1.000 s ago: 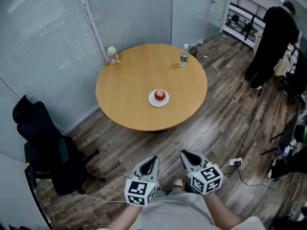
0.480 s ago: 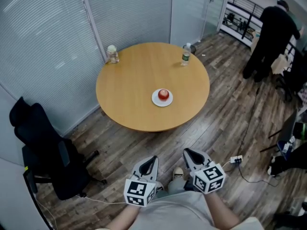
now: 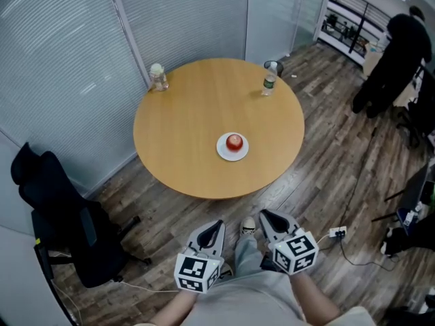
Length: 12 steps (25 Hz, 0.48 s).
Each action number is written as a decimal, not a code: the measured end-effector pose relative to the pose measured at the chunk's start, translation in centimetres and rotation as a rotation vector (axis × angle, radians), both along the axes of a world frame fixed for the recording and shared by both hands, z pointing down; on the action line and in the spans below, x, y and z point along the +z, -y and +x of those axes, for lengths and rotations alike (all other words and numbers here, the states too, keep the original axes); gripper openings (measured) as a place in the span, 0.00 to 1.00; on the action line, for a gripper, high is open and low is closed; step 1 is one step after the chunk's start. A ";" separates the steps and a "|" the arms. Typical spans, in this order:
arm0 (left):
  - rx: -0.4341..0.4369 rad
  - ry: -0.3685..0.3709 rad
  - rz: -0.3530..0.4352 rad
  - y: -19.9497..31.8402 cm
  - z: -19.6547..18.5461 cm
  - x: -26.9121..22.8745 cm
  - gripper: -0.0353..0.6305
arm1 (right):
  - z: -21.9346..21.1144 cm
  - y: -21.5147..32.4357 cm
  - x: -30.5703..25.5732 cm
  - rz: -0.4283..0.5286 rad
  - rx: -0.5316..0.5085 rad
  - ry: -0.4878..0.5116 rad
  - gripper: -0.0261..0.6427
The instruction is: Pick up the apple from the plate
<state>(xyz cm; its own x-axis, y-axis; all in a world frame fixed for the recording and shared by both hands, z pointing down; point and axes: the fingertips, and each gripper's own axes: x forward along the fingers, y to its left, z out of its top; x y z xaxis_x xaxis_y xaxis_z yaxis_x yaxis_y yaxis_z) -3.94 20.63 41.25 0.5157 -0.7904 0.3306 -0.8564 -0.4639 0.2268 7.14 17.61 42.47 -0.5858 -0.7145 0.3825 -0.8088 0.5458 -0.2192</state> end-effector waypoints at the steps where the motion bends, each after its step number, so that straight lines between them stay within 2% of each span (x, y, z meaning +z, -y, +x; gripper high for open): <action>1: -0.005 0.002 0.000 1.1 0.1 0.0 0.06 | 0.1 1.1 0.0 0.003 -0.007 -0.003 0.10; 8: -0.049 0.012 0.011 9.9 1.4 -0.2 0.06 | 0.8 10.3 -0.2 0.024 -0.058 -0.008 0.10; 12: -0.070 0.010 0.014 15.0 2.3 -0.4 0.06 | 1.0 14.8 -0.8 0.032 -0.127 0.016 0.10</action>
